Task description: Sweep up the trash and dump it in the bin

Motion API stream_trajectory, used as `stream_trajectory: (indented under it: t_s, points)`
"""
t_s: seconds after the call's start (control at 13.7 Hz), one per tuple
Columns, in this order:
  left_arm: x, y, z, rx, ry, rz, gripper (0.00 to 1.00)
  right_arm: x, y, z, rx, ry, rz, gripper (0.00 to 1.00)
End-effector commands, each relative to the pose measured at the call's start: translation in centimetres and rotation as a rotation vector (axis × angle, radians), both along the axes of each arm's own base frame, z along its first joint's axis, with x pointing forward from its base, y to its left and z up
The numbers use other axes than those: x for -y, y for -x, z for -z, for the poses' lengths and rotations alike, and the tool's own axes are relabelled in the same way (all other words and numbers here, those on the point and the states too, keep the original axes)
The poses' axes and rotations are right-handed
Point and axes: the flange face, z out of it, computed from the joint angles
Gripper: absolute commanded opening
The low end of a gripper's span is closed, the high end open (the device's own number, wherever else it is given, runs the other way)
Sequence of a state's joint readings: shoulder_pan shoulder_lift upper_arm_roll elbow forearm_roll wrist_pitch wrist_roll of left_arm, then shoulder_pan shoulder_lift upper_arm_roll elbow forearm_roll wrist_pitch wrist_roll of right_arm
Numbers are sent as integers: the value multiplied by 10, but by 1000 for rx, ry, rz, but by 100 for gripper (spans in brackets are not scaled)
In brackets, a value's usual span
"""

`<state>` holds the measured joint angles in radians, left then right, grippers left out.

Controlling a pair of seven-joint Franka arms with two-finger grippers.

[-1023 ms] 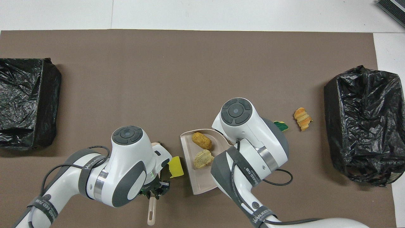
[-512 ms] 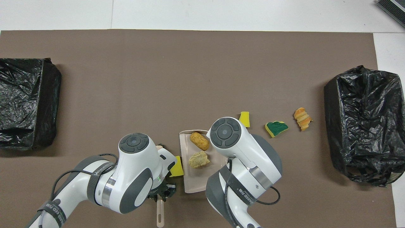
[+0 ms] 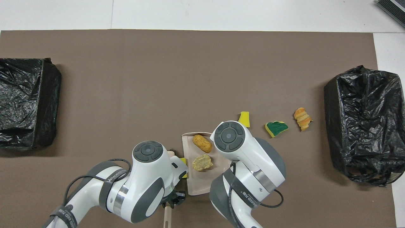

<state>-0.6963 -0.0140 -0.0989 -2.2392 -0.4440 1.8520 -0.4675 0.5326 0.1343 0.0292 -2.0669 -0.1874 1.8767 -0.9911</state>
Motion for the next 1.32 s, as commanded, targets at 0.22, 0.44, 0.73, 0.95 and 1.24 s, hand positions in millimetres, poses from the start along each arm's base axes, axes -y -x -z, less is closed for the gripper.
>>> stream_trajectory:
  t_s: [0.22, 0.44, 0.73, 0.95, 1.24]
  points:
    - [20, -6, -61, 47, 49, -41, 0, 22, -6, -10, 30, -19, -15, 0]
    - [15, 6, -83, 23, 34, -23, 0, 34, -8, -9, 57, -58, -10, 0]
    - [1, 32, -100, -2, -48, -69, 0, 42, -19, -26, 81, -113, 34, 0]
    - [13, 49, -81, 18, -128, -200, 0, 46, -38, -53, 123, -163, 73, 0]
    - [28, 88, -39, 35, -196, -242, 0, 66, -59, -76, 143, -200, 95, 0]
